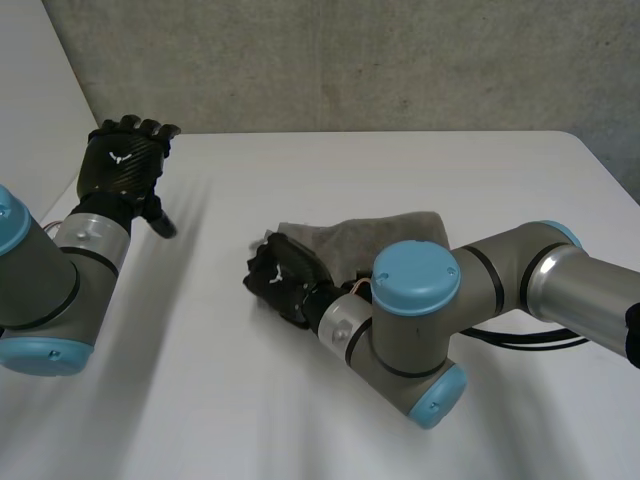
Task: Fold the towel.
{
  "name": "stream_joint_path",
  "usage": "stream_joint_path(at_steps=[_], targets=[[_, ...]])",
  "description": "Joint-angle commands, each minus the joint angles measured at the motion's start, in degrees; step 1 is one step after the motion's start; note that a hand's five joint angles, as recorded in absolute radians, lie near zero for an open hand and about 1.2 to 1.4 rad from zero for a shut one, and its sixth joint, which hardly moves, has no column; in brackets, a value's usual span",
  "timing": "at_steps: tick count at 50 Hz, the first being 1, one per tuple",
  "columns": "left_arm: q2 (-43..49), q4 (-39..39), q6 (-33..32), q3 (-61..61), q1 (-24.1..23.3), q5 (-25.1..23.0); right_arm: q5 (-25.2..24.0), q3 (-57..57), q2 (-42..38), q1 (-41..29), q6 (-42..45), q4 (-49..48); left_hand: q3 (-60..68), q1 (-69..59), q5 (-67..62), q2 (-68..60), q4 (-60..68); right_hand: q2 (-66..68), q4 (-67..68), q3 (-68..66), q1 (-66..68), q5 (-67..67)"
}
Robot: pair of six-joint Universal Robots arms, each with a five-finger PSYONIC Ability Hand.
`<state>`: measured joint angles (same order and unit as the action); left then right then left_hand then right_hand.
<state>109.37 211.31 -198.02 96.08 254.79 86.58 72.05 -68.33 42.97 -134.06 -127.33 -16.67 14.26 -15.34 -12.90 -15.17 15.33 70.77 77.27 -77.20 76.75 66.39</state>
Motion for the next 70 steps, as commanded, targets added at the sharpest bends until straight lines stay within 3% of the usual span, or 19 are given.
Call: stream_joint_path(at_steps=[1, 2, 3, 4, 5, 6, 19, 25, 34, 43, 51, 53, 54, 55, 56, 58, 64, 70], targets=[[0.9, 0.2, 0.0, -1.2, -1.5, -0.1, -3.1, -1.7, 0.4, 1.3, -0.5, 0.5, -3.0, 4.1, 11.7, 3.9, -4.1, 9.2, 2.7, -2.8, 3.2, 3.6], [0.9, 0.2, 0.0, -1.2, -1.5, -0.1, -3.1, -1.7, 0.4, 1.3, -0.5, 0.5, -3.0, 4.1, 11.7, 3.9, -4.1, 9.2, 2.7, -2.8, 3.2, 3.6], [1.4, 0.2, 0.1, -1.6, -2.1, 0.0, -2.9, -1.9, 0.7, 1.4, -0.6, 0.6, -3.0, 4.1, 11.7, 3.9, -4.1, -1.7, -8.2, 8.1, -7.7, -7.3], [1.7, 0.2, 0.2, -2.1, -2.9, 0.0, -2.4, -2.3, 1.2, 1.5, -1.0, 0.9, -3.0, 4.1, 11.7, 3.9, -4.1, -40.1, -46.6, 46.5, -46.1, -45.7], [1.7, 0.2, 0.2, -2.1, -2.9, 0.0, -2.4, -2.3, 1.2, 1.5, -1.0, 0.9, -3.0, 4.1, 11.7, 3.9, -4.1, -40.5, -47.0, 46.9, -46.5, -46.1], [2.0, 0.2, 0.3, -2.6, -3.9, 0.1, -1.7, -2.8, 2.2, 1.7, -2.1, 1.2, -3.0, 4.1, 11.7, 3.9, -4.1, -60.8, -67.3, 67.2, -66.8, -66.4], [2.1, 0.8, 5.3, -4.0, -10.3, 0.5, 0.0, -9.5, 17.0, 12.8, -22.8, 3.4, -3.0, 4.1, 11.7, 3.9, -4.1, -60.8, -67.3, 67.2, -66.8, -66.4], [3.1, 0.6, 10.4, -4.1, -14.7, 0.3, 0.1, -12.1, 20.8, 19.4, -29.8, 12.1, -3.0, 4.1, 11.7, 3.9, -4.1, -60.8, -67.3, 67.2, -66.8, -66.4], [11.2, 0.2, 11.5, -7.5, -20.6, 0.7, 0.3, -19.7, 20.8, 25.7, -29.9, 15.0, -2.9, 3.9, 11.5, 3.8, -3.9, -58.6, -65.1, 65.0, -64.5, -64.2], [19.6, -1.1, 7.9, -14.2, -20.7, 2.0, 3.6, -23.0, 19.0, 27.6, -29.8, 10.3, -2.2, 3.3, 10.8, 3.1, -3.3, -49.3, -55.7, 55.7, -55.2, -54.9], [24.3, -2.4, 1.8, -16.8, -19.9, 8.2, 4.6, -21.2, 13.7, 27.8, -29.6, 9.7, -2.0, 3.1, 10.7, 2.9, -3.1, -40.8, -47.3, 47.3, -46.8, -46.5], [24.7, -2.5, 1.5, -16.5, -19.9, 9.4, 5.0, -19.6, 11.7, 27.6, -29.6, 9.8, -2.0, 3.1, 10.7, 2.9, -3.1, -21.0, -27.4, 27.4, -26.9, -26.6], [24.7, -2.5, 1.5, -16.5, -19.9, 9.4, 5.0, -19.6, 11.7, 27.6, -29.6, 9.8, -2.0, 3.1, 10.7, 2.9, -3.1, -20.8, -27.3, 27.3, -26.8, -26.4], [24.6, -2.5, 1.5, -16.2, -19.9, 9.7, 5.4, -18.9, 11.0, 27.6, -29.7, 9.8, -2.0, 3.1, 10.7, 2.9, -3.1, -7.0, -13.5, 13.4, -13.0, -12.6], [24.6, -2.5, 1.5, -16.2, -19.9, 9.7, 5.4, -18.9, 11.0, 27.6, -29.7, 9.8, -2.0, 3.1, 10.7, 2.9, -3.1, -6.9, -13.4, 13.3, -12.8, -12.5], [23.9, -2.7, 1.6, -15.4, -20.1, 9.8, 6.3, -18.3, 10.8, 27.7, -29.7, 9.6, -2.0, 3.1, 10.7, 2.9, -3.1, 9.2, 2.7, -2.7, 3.2, 3.6], [21.0, -3.7, 1.8, -13.7, -20.9, 11.1, 8.4, -18.2, 12.4, 27.8, -29.4, 9.2, -2.0, 3.1, 10.7, 2.9, -3.1, 9.2, 2.7, -2.8, 3.2, 3.6], [16.4, -4.7, 2.0, -11.0, -21.7, 13.3, 11.8, -18.5, 18.3, 27.4, -18.7, 10.5, -2.5, 3.6, 11.2, 3.4, -3.6, 9.2, 2.7, -2.8, 3.2, 3.6]])
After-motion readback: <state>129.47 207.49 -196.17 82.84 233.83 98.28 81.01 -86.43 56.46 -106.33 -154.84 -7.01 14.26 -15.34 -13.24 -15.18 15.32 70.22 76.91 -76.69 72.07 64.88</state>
